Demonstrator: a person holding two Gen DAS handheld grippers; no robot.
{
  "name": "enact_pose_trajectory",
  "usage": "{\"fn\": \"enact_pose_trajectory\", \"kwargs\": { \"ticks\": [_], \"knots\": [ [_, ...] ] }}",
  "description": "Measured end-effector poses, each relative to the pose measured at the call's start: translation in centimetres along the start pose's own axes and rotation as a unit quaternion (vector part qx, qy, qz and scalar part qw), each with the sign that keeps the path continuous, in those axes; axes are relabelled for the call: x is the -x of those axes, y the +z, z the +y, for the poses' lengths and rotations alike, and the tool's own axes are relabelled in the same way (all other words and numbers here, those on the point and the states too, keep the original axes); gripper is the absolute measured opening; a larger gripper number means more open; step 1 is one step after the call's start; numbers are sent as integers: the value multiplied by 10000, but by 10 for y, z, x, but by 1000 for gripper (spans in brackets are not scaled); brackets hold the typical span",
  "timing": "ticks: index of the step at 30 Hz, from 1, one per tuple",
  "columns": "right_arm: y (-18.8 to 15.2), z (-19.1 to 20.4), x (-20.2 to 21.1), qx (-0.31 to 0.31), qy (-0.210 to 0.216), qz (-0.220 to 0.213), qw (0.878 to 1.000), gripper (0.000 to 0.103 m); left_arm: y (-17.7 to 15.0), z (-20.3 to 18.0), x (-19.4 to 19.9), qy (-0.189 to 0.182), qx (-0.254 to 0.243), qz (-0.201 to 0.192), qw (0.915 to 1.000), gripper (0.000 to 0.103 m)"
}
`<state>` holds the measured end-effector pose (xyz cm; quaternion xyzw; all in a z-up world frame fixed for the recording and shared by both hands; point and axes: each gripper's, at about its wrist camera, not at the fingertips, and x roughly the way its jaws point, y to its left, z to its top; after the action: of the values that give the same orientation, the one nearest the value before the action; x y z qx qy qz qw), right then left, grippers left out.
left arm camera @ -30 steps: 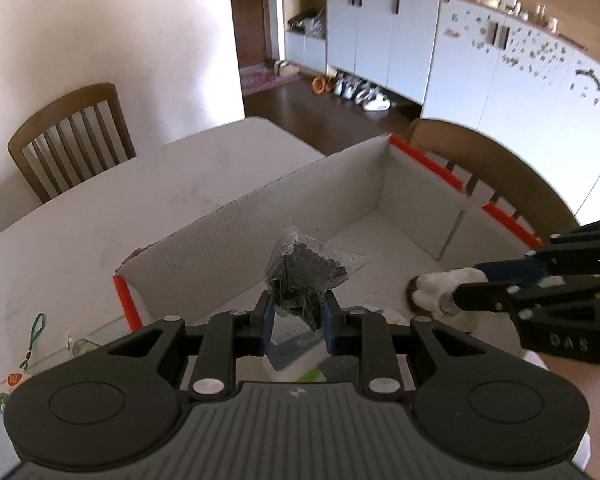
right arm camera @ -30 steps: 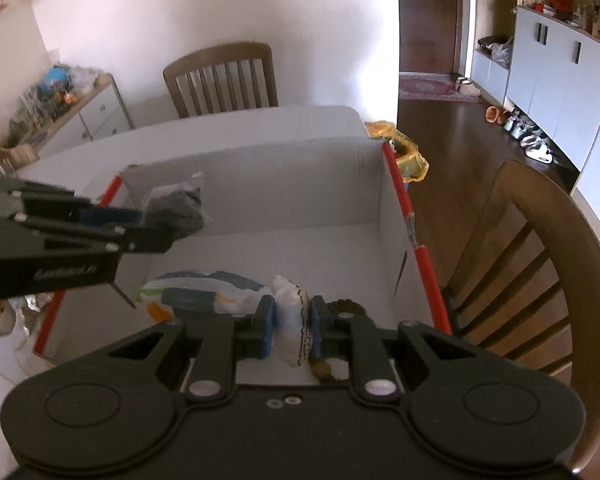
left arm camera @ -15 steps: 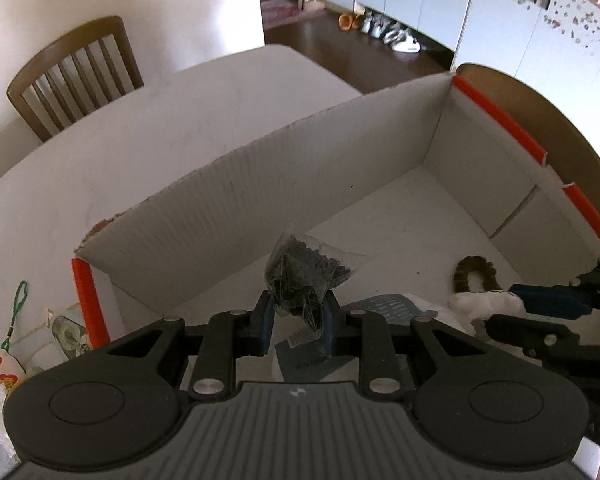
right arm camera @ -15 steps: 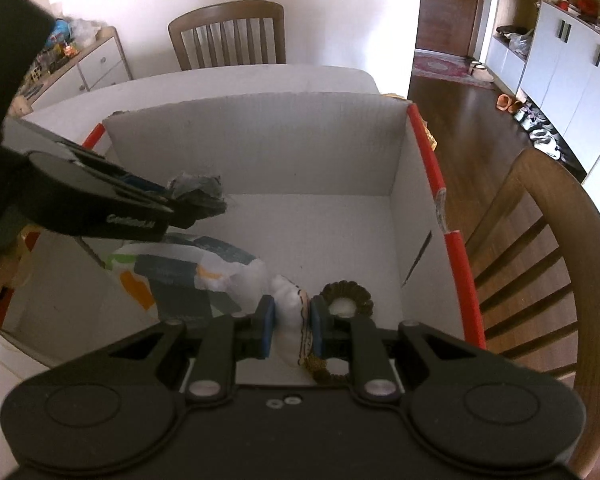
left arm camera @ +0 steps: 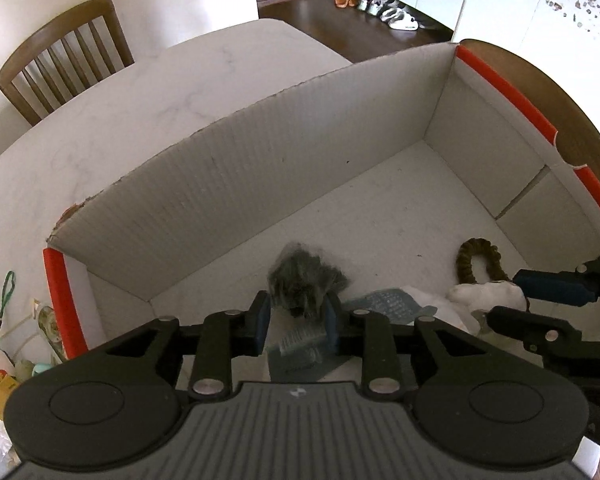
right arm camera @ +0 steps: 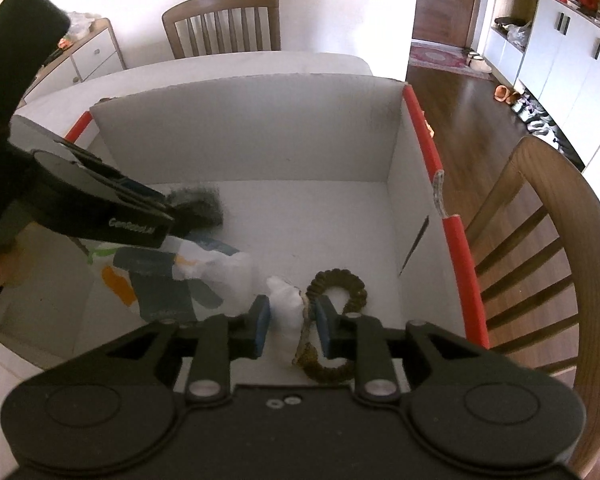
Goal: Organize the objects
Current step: 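Carry the black bag and white glove into the shoebox and release both, then withdraw both tools from the box back toward the pile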
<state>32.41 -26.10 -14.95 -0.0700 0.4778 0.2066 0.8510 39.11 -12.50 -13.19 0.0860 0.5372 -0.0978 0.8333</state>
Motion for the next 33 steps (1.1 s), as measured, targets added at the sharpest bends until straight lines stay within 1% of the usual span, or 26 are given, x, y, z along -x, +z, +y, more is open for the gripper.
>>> {"fn": "enact_pose_trajectory", "kwargs": {
  "ticks": [4,6,13,19,24,33],
  "knots": [
    [-1,-2,4,-64,32,-53,10000,31,-1,-2,4,-45,12,-92,9999,28],
    [-2,-2,8,-93,57,-97,9999,36,-3,-4,6,-63,20,-165,9998,28],
    [-4,-3,27,-137,122,-274,9995,37,-6,-7,26,-141,67,-441,9989,28],
    [-6,-4,49,-191,253,-481,9983,39,-17,-1,49,-209,168,-745,9969,28],
    [-7,1,72,-179,352,-699,9968,40,-31,3,75,-252,258,-1123,9930,28],
    [-11,22,107,-134,492,-1085,9928,41,-61,8,127,-475,385,-1757,9825,28]
  ]
}}
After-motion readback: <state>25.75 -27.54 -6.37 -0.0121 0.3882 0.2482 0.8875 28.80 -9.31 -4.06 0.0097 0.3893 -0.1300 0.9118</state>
